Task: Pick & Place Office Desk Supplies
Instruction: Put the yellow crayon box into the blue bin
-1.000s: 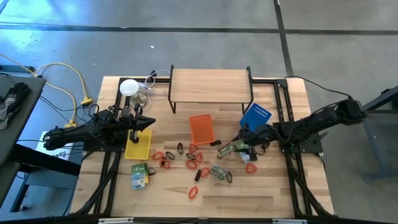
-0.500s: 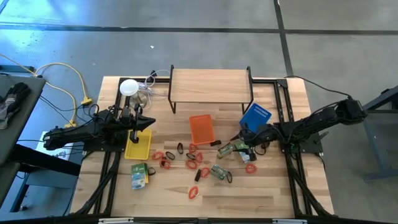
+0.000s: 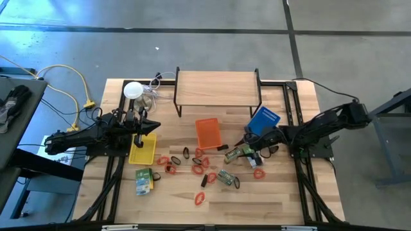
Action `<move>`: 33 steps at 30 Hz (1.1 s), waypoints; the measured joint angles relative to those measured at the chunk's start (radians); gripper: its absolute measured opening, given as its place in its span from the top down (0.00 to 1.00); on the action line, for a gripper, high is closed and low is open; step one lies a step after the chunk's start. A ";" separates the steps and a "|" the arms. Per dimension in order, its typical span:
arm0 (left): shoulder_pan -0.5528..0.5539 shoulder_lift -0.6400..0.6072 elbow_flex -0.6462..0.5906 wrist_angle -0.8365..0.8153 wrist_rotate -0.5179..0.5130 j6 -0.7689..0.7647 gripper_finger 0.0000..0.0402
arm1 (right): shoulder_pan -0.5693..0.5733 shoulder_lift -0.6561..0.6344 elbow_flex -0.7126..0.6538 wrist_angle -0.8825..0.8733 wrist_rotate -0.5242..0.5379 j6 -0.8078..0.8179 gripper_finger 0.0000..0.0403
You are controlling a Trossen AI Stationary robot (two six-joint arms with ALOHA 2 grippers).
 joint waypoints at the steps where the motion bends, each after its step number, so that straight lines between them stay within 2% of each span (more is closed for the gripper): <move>1: 0.000 0.000 0.000 0.000 0.000 0.000 1.00 | 0.000 0.008 0.000 0.008 -0.009 -0.003 0.43; 4: 0.000 0.000 0.000 0.000 0.000 0.002 1.00 | 0.000 0.033 0.000 0.025 -0.012 -0.009 0.44; 7: 0.000 0.000 0.000 0.000 -0.001 0.003 1.00 | 0.000 0.052 0.000 0.026 -0.011 -0.009 0.50; 18: 0.000 0.000 0.000 0.000 -0.019 0.003 1.00 | 0.000 0.055 0.000 0.070 0.020 -0.073 0.87; 22: 0.000 0.000 0.000 0.000 -0.019 0.004 1.00 | 0.005 0.054 0.000 0.071 0.026 -0.082 0.95; 24: 0.000 0.000 0.000 0.000 -0.019 0.004 1.00 | 0.021 0.050 0.000 0.074 0.065 -0.074 0.96; 27: 0.000 0.000 0.000 0.000 -0.019 0.004 1.00 | 0.057 0.022 0.000 0.075 0.182 -0.028 0.96; 33: 0.000 0.000 0.000 -0.003 -0.019 0.004 1.00 | 0.140 -0.109 0.000 -0.020 0.372 0.057 0.96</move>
